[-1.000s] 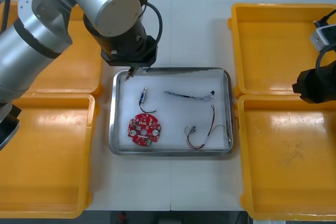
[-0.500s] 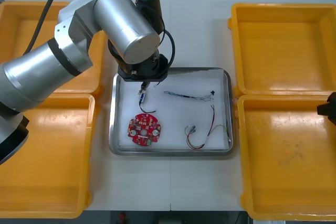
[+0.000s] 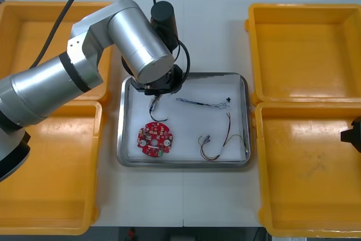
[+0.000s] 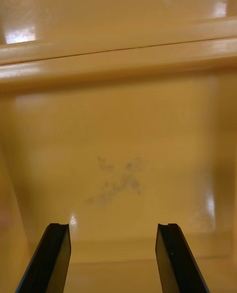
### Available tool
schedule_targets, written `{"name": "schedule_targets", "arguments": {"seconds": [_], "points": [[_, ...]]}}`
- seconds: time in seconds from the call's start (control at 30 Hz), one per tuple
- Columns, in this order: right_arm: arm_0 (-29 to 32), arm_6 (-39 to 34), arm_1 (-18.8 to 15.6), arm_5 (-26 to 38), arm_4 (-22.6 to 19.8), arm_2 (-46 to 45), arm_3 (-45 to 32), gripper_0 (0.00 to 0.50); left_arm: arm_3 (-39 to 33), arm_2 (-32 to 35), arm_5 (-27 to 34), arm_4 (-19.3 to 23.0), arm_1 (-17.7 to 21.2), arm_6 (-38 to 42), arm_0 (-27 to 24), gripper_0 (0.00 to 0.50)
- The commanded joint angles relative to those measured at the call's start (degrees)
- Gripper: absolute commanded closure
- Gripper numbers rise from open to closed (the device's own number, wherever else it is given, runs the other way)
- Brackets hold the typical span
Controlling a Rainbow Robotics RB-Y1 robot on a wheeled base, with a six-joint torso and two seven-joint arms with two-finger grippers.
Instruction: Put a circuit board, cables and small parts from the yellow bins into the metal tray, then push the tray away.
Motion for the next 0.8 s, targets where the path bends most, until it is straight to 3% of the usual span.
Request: {"name": "schedule_targets", "arguments": {"seconds": [0.03,0.07,0.1,0.13,0.17,0.67,0.8], "points": [[1.7,0.0,-1.2,0.2,-0.8,-0.5,-1.9,0.000,-0.4,-0.5,-1.0,-0.9,-1.0,1.9,0.3,0.440],[1.7,-0.2,-1.2,0.2,-0.8,-0.4,-1.9,0.000,-0.4,-0.5,-1.0,-1.0,-1.0,1.9,0.3,0.269],[1.7,-0.2,-1.2,0.2,-0.8,-0.3,-1.9,0.000,-0.4,-0.5,-1.1,-1.1,-1.0,2.0,0.2,0.194],[1.8,-0.2,-1.2,0.2,-0.8,-0.2,-1.9,0.000,-0.4,-0.5,-1.4,-1.2,-1.0,2.1,0.2,0.060],[1.8,-0.2,-1.2,0.2,-0.8,-0.1,-1.9,0.000,-0.4,-0.5,-1.6,-1.2,-1.0,2.2,0.3,0.002],[1.7,-0.2,-1.2,0.2,-0.6,-0.1,-2.3,0.000,-1.4,-0.4,-1.7,-2.1,-0.2,2.3,0.2,0.000],[1.8,-0.3,-1.2,0.2,-0.1,-0.2,-2.5,0.000,-3.7,1.4,1.2,-1.9,1.2,1.6,0.3,0.000]]}}
